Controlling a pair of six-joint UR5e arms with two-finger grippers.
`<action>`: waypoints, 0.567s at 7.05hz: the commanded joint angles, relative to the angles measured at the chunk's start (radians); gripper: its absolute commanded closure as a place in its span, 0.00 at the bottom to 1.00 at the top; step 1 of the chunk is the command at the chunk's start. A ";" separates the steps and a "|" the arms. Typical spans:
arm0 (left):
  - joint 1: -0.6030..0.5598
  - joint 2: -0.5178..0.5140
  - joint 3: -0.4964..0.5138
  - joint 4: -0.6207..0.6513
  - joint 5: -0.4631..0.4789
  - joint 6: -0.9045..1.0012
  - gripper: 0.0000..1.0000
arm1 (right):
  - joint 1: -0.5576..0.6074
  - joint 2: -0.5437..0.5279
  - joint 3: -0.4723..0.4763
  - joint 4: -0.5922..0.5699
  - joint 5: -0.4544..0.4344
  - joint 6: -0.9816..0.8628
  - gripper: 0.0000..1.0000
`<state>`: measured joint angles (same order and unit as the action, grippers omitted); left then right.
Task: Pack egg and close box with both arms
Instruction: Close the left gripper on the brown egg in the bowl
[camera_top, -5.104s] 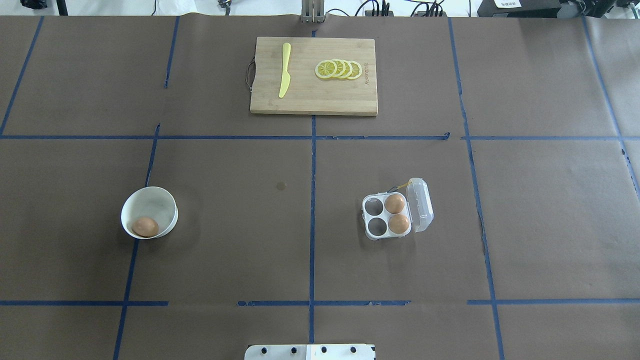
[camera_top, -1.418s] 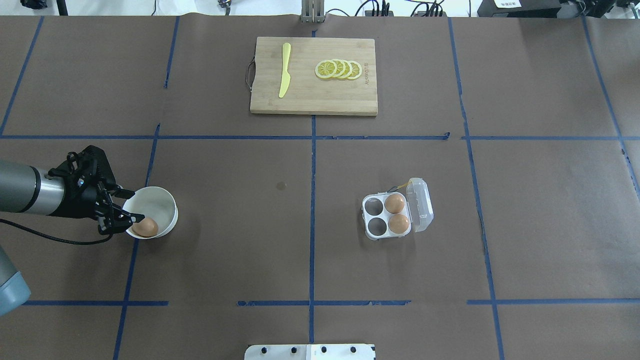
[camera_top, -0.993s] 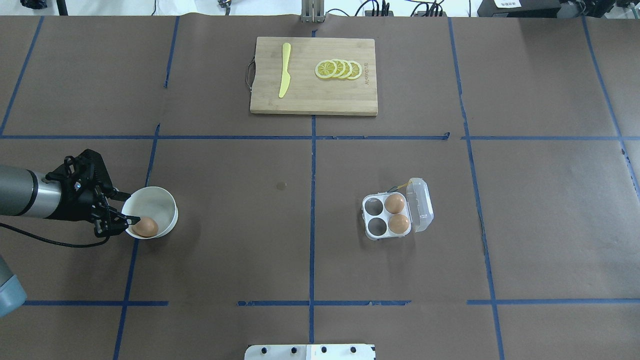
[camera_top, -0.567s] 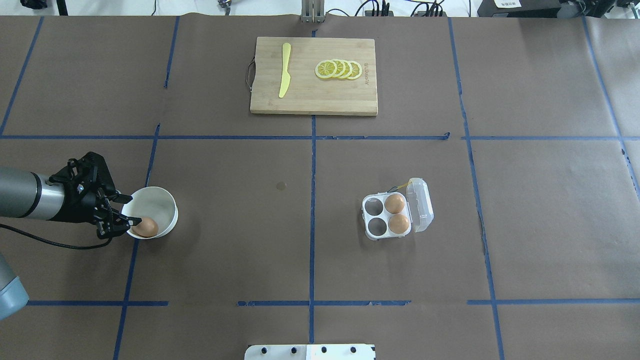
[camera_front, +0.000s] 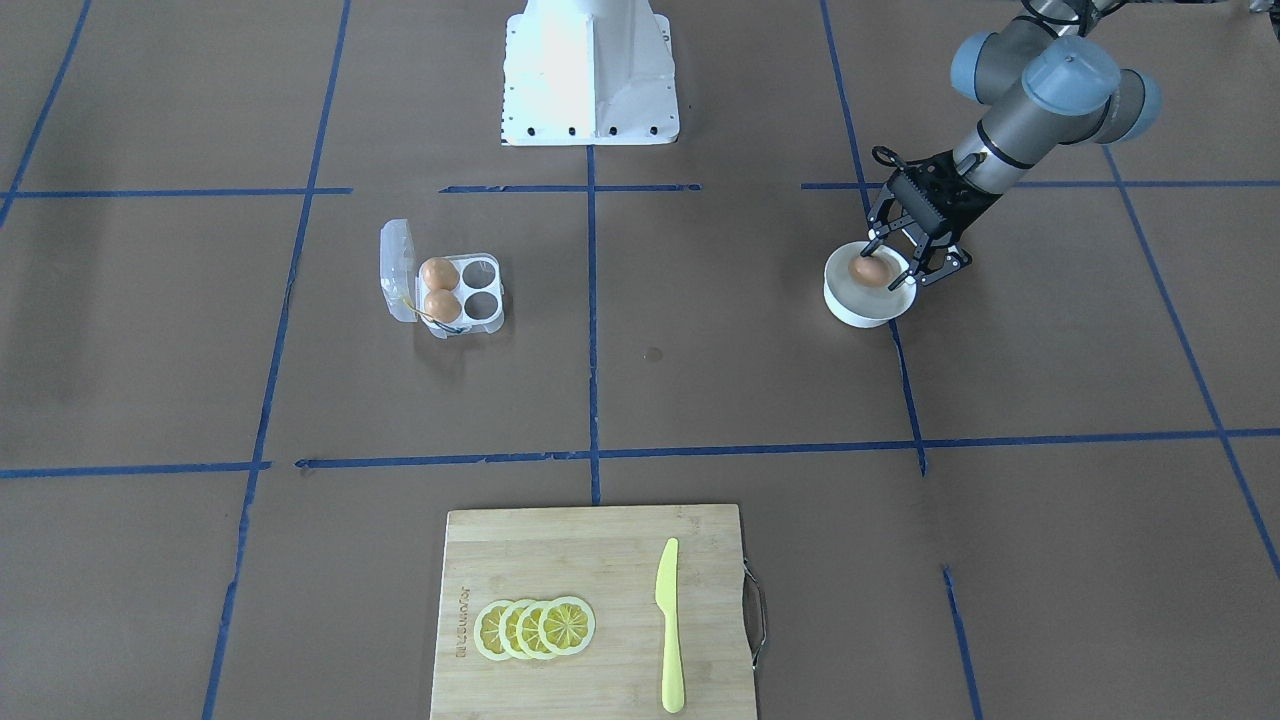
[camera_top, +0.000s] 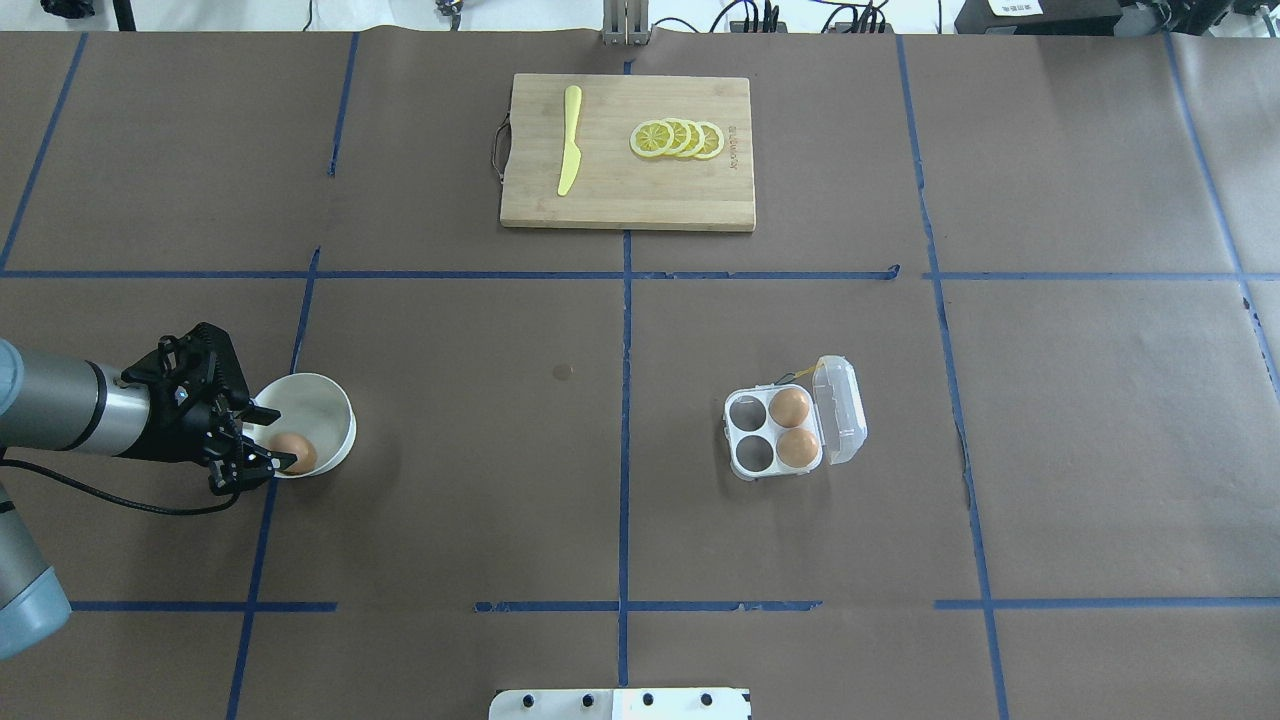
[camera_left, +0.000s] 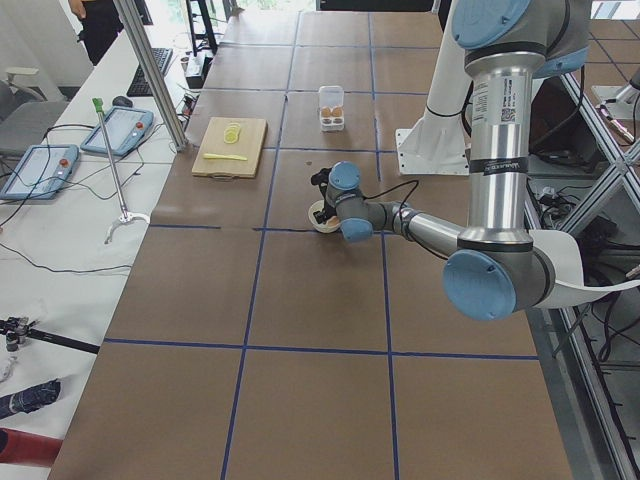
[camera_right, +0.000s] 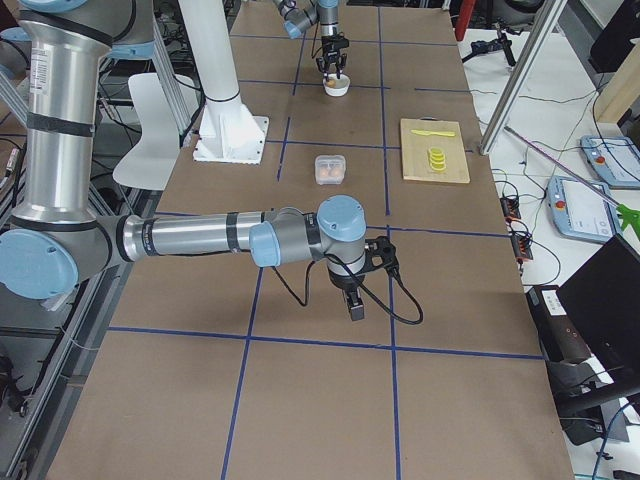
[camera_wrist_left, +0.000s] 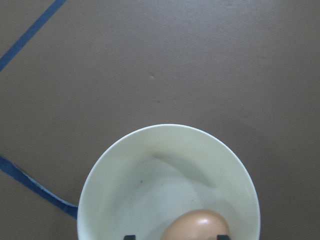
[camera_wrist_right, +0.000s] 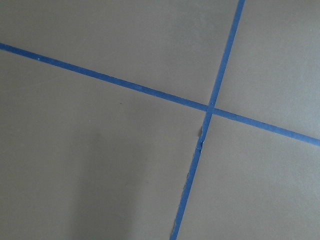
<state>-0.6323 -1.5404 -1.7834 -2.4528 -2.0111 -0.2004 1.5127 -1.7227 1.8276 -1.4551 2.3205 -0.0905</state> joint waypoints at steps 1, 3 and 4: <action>0.005 -0.035 0.036 0.000 0.000 -0.001 0.38 | 0.000 0.002 -0.002 -0.001 -0.001 0.002 0.00; 0.005 -0.052 0.050 0.002 0.000 -0.001 0.38 | 0.000 0.002 -0.002 -0.001 0.000 0.002 0.00; 0.005 -0.050 0.052 0.002 0.000 0.001 0.37 | 0.000 0.002 -0.002 -0.001 0.000 0.002 0.00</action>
<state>-0.6275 -1.5884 -1.7358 -2.4515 -2.0111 -0.2007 1.5125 -1.7212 1.8255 -1.4557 2.3203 -0.0891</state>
